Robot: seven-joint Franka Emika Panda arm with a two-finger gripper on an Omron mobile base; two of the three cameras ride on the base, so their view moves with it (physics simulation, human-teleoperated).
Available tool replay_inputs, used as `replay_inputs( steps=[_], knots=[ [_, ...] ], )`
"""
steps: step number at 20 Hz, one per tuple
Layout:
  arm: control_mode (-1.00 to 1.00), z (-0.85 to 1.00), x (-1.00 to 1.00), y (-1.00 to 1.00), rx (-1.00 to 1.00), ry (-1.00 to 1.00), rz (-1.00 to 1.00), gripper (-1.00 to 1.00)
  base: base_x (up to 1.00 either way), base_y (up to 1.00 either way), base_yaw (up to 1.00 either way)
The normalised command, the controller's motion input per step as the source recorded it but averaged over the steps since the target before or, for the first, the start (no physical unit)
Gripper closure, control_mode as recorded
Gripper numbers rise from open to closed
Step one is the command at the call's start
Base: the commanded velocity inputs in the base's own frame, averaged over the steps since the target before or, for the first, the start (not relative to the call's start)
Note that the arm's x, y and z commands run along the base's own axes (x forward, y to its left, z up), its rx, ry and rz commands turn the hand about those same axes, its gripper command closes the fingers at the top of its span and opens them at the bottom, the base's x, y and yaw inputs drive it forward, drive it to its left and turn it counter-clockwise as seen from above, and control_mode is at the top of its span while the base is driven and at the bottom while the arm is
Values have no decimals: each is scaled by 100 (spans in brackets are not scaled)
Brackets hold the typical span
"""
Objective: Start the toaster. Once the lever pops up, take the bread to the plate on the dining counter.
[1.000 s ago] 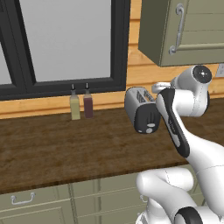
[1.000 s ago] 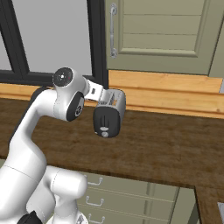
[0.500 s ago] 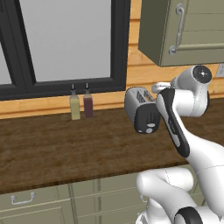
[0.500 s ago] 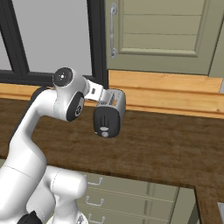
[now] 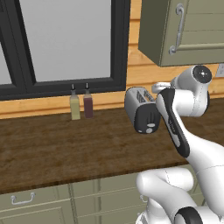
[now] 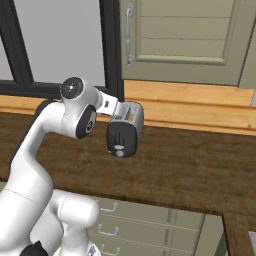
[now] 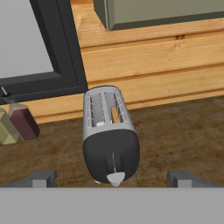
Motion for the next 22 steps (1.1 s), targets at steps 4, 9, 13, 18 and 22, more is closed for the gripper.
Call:
replay_inputs(
  steps=[4, 9, 13, 18, 22],
  knots=[
    [-100, 0, 0, 0, 0, 0, 0, -100, 0, 0, 0],
    [-100, 0, 0, 0, 0, 0, 0, -100, 0, 0, 0],
    [-100, 0, 0, 0, 0, 0, 0, -100, 0, 0, 0],
    [-100, 0, 0, 0, 0, 0, 0, -100, 0, 0, 0],
    [-100, 0, 0, 0, 0, 0, 0, -100, 0, 0, 0]
  ],
)
